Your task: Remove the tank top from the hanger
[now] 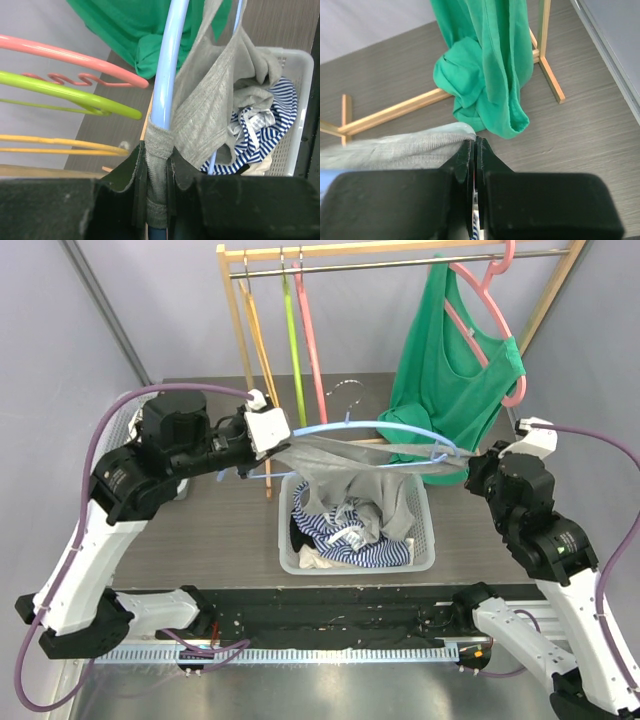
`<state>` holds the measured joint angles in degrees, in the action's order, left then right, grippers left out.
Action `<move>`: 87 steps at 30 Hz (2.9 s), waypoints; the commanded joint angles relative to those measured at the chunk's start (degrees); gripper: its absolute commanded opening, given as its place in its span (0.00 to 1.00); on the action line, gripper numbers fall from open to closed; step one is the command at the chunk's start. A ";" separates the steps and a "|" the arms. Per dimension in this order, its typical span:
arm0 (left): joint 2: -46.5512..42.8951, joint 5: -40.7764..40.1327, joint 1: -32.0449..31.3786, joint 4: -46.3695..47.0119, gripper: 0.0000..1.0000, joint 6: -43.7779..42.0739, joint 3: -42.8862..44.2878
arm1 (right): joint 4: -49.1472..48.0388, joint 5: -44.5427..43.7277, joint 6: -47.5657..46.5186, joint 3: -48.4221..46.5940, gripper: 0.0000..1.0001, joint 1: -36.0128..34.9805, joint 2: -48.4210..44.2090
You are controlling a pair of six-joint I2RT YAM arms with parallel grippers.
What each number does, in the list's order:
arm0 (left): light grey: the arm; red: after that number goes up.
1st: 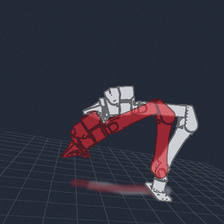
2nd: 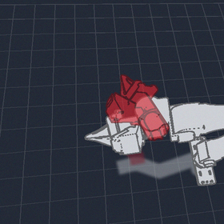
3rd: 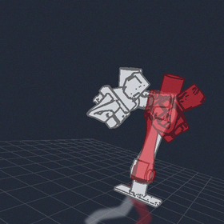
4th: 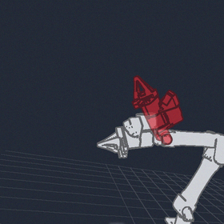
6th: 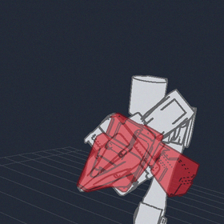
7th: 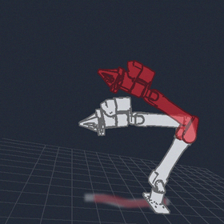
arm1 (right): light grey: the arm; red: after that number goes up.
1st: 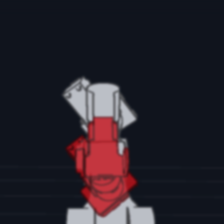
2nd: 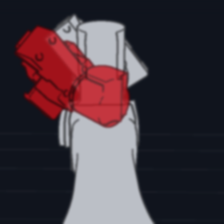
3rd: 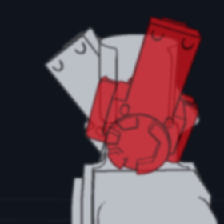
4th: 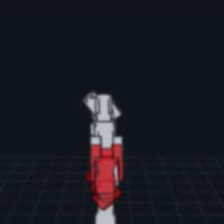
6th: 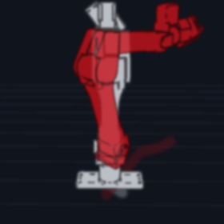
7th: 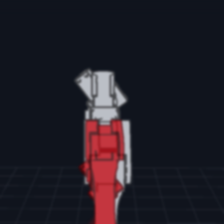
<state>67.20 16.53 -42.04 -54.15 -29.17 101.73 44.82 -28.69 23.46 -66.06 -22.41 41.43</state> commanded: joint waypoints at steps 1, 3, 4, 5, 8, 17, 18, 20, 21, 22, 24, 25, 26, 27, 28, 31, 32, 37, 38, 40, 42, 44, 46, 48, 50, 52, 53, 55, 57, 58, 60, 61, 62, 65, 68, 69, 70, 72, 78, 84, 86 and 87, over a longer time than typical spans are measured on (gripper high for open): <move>-0.14 1.48 0.91 2.04 0.00 0.07 9.51 | 0.97 -5.85 -2.63 3.56 0.01 0.18 -0.74; 0.12 2.88 0.91 1.51 0.00 0.60 11.02 | 0.63 -4.98 -2.55 4.18 0.01 0.26 -0.74; 0.21 3.24 1.00 1.50 0.00 1.04 11.55 | 0.45 -4.37 -2.46 4.45 0.01 0.18 -0.74; 0.21 3.33 1.08 1.50 0.00 1.39 11.56 | 0.27 -3.75 -2.37 4.54 0.01 0.18 -0.82; 0.21 3.77 1.26 2.21 0.00 1.75 10.07 | -2.62 3.53 -3.77 5.59 0.01 0.18 -3.10; 2.05 2.18 1.17 5.37 0.00 0.60 4.62 | -5.63 27.70 -11.60 3.84 0.55 0.18 -13.48; 2.58 2.45 1.26 5.28 0.00 0.69 4.88 | -4.14 27.89 -11.95 2.44 0.61 0.18 -13.92; 3.55 3.67 1.09 5.28 0.00 1.13 6.27 | -3.16 32.53 -12.21 1.12 0.66 0.18 -15.23; 4.51 4.20 1.00 5.20 0.00 1.30 7.07 | -1.68 33.95 -12.91 -0.45 0.70 0.26 -15.59; 4.95 4.64 0.91 5.02 0.00 1.57 7.68 | -0.62 35.27 -13.18 -1.43 0.72 0.18 -15.59; 6.27 5.87 0.82 4.76 0.00 1.92 9.44 | 2.97 39.92 -14.92 -4.75 0.74 0.09 -14.89; 6.63 6.05 0.65 4.67 0.00 2.18 9.97 | 4.21 41.33 -15.37 -5.91 0.74 0.18 -14.45; 6.89 6.31 0.65 4.67 0.00 2.53 10.58 | 5.18 41.95 -15.73 -7.05 0.74 0.18 -13.66; 7.24 6.58 0.47 4.67 0.00 2.80 11.29 | 6.32 42.83 -15.90 -8.80 0.75 0.18 -13.40; 7.85 6.67 0.47 4.84 0.00 2.80 11.56 | 6.60 43.19 -16.17 -9.60 0.76 0.18 -13.13; 8.47 7.63 0.29 4.84 0.00 3.59 12.17 | 6.07 42.49 -16.26 -12.50 0.76 0.18 -12.78; 8.47 8.07 0.21 4.58 0.00 3.42 12.17 | 5.29 41.88 -16.52 -13.12 0.76 0.18 -12.86; 8.39 12.28 -0.85 -0.86 0.00 -1.85 11.65 | 3.52 41.25 -19.59 -20.85 0.75 0.18 -9.45; 7.95 12.99 -1.02 -1.74 0.00 -3.25 10.86 | 3.70 42.13 -20.29 -21.91 0.75 0.18 -8.65; 7.51 14.92 -1.37 -4.64 0.00 -6.93 9.81 | 3.61 44.06 -20.56 -24.02 0.75 0.18 -6.64; 6.98 16.42 -1.64 -7.44 0.00 -9.58 8.75 | 3.52 46.52 -21.09 -24.55 0.75 0.18 -5.40; 6.63 18.17 -1.90 -8.69 0.00 -12.84 8.40 | 3.61 49.06 -21.44 -24.47 0.75 0.18 -3.56; 6.37 18.62 -1.82 -9.04 0.00 -13.81 8.65 | 4.05 50.74 -21.79 -24.03 0.74 0.18 -2.59; 6.54 18.27 -1.90 -8.52 0.00 -14.25 9.53 | 4.75 52.14 -21.62 -23.68 0.71 0.18 -1.09; 6.54 17.75 -1.90 -7.90 0.00 -14.51 10.15 | 5.28 54.34 -21.79 -23.32 0.71 0.18 -0.65; 6.63 17.04 -1.90 -7.81 0.00 -15.13 10.85 | 6.33 59.08 -21.79 -22.71 0.71 0.18 -0.38; 6.54 16.95 -1.82 -7.90 0.00 -15.30 11.03 | 6.77 60.84 -21.88 -22.53 0.71 0.18 -0.30; 6.63 17.04 -1.90 -7.90 0.00 -15.66 11.29 | 8.61 64.43 -21.97 -21.83 0.71 0.18 0.14; 6.72 17.48 -1.90 -8.16 0.00 -16.09 11.56 | 9.84 67.43 -22.15 -20.96 0.69 0.18 0.49; 6.98 17.48 -1.90 -8.16 0.00 -16.10 12.17 | 9.94 70.06 -22.06 -20.78 0.68 0.18 0.32; 7.24 17.48 -1.82 -8.78 0.00 -16.27 12.61 | 10.38 70.70 -21.62 -19.98 0.65 0.26 0.14; 7.33 17.83 -1.82 -8.87 0.00 -16.18 12.87 | 10.64 70.61 -21.53 -19.90 0.65 0.18 -0.29; 7.51 18.00 -1.90 -8.87 0.00 -16.01 13.40 | 10.99 70.61 -21.53 -19.29 0.64 0.18 -0.47; 7.86 18.71 -1.82 -8.87 0.00 -15.13 14.45 | 11.52 69.21 -21.27 -18.06 0.61 0.18 -1.09; 8.04 19.41 -1.90 -8.87 0.00 -14.16 15.25 | 11.78 68.86 -21.18 -16.91 0.57 0.18 -1.53; 8.04 19.50 -1.82 -8.87 0.00 -13.99 15.34 | 11.87 68.51 -21.18 -16.73 0.56 0.18 -1.61; 7.95 19.67 -1.90 -8.78 0.00 -13.46 15.34 | 12.13 68.24 -21.27 -16.64 0.54 0.18 -1.88; 7.77 19.85 -1.90 -8.78 0.00 -13.20 15.25 | 12.31 67.97 -21.27 -16.82 0.50 0.26 -2.05; 7.77 18.45 -1.82 -6.77 0.00 -10.39 13.76 | 9.42 65.96 -19.51 -18.49 0.01 0.18 -5.12; 10.41 13.27 -1.82 2.63 0.38 2.76 14.28 | 6.77 61.30 -18.27 -19.10 0.01 0.18 -9.08; 10.93 13.35 -1.82 5.28 0.64 5.95 14.28 | 9.58 59.63 -19.59 -20.94 0.01 0.18 -8.82; 10.94 14.83 -1.90 5.63 0.86 8.49 14.28 | 10.54 59.10 -20.03 -21.73 0.01 0.26 -8.56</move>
<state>77.49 33.12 -44.69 -57.17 -32.53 114.63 56.16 34.35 3.73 -83.46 -22.37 33.19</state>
